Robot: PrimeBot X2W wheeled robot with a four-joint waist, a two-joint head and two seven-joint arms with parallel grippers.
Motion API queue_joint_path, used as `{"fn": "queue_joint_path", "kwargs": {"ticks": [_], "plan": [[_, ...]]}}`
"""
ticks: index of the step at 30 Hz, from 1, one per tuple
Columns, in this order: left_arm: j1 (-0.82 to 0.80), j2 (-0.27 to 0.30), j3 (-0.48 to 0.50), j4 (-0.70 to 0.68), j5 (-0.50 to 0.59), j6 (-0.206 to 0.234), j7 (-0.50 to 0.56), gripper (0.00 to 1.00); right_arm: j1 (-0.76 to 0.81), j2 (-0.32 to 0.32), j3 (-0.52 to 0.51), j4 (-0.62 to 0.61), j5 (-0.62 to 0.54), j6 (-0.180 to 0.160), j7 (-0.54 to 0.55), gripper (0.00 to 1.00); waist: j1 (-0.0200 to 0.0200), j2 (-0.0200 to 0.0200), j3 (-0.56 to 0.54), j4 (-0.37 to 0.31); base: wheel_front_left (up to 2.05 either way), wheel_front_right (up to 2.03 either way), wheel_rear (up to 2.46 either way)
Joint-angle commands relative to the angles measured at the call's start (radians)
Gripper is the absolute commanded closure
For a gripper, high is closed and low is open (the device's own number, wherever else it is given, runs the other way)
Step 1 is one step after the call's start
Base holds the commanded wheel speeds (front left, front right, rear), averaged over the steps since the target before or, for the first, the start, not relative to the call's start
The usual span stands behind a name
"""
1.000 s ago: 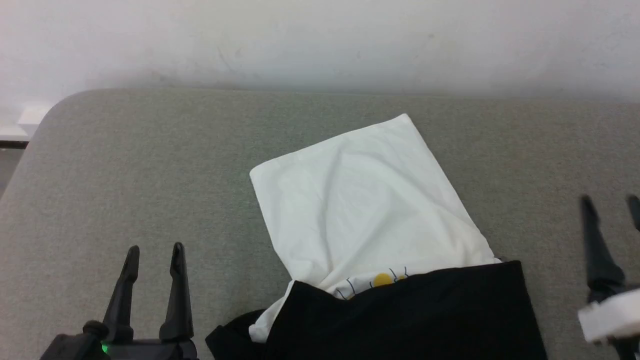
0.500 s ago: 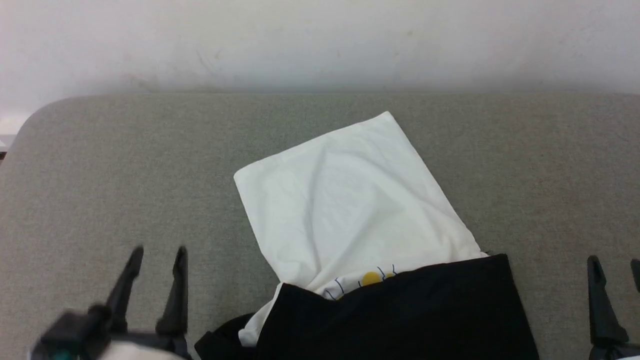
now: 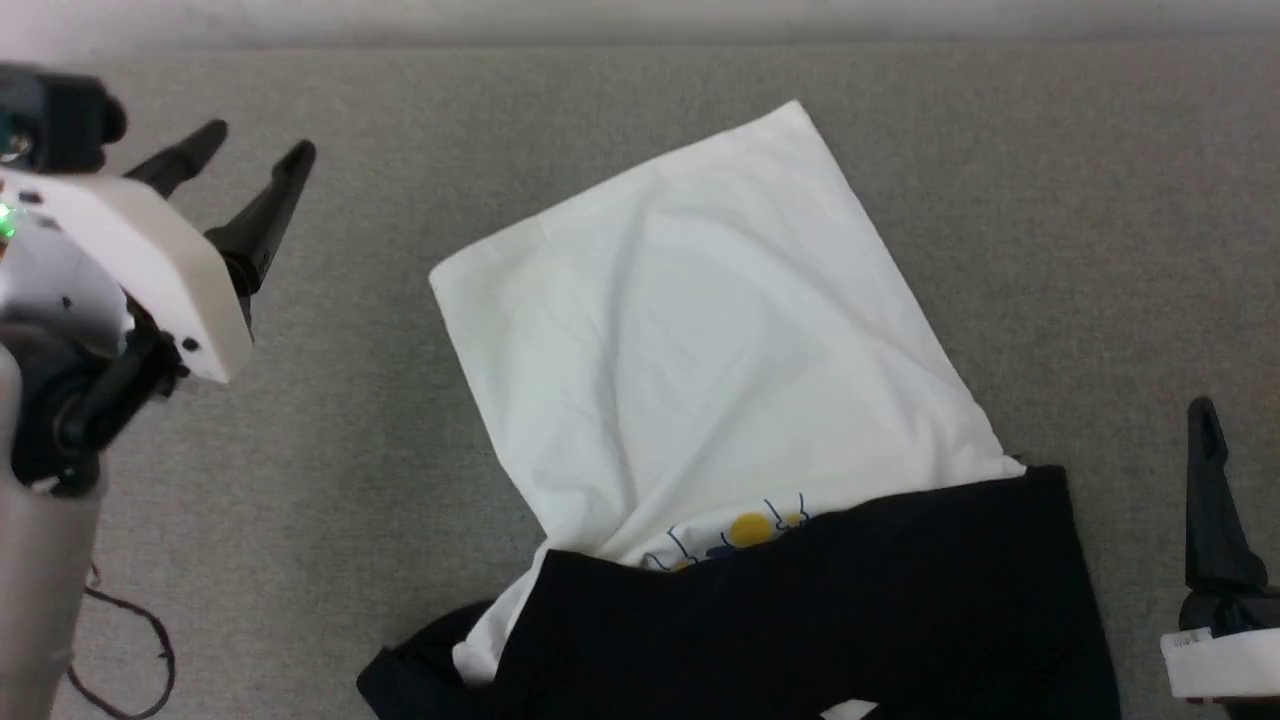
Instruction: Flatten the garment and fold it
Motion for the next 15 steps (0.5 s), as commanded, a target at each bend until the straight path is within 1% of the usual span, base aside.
{"fn": "queue_joint_path", "kwargs": {"ticks": [1, 6, 10, 15], "plan": [[-0.027, 0.014, -0.018, 0.027, -0.02, -0.016, 0.046, 0.0, -0.019, 0.002, 0.002, 0.0, -0.005, -0.001, -0.005, 0.0, -0.0003, 0.0, 0.116, -0.037, 0.0, 0.0, 0.0], [-0.108, 0.024, -0.048, 0.127, -0.104, -0.018, 0.225, 0.0, -0.048, 0.002, 0.008, 0.009, -0.008, -0.001, -0.015, 0.0, -0.0003, 0.0, 0.177, -0.067, 0.0, 0.0, 0.0], [-0.126, 0.016, -0.052, 0.163, -0.151, -0.002, 0.3, 0.0, -0.058, 0.002, 0.006, 0.007, -0.008, -0.001, -0.016, 0.0, -0.0003, 0.0, 0.208, -0.082, 0.0, 0.0, 0.0], [-0.131, -0.001, -0.052, 0.169, -0.207, 0.025, 0.371, 0.0, -0.068, 0.002, 0.0, 0.005, -0.012, -0.001, -0.014, 0.0, -0.0003, 0.0, 0.239, -0.087, 0.0, 0.0, 0.0]]}}
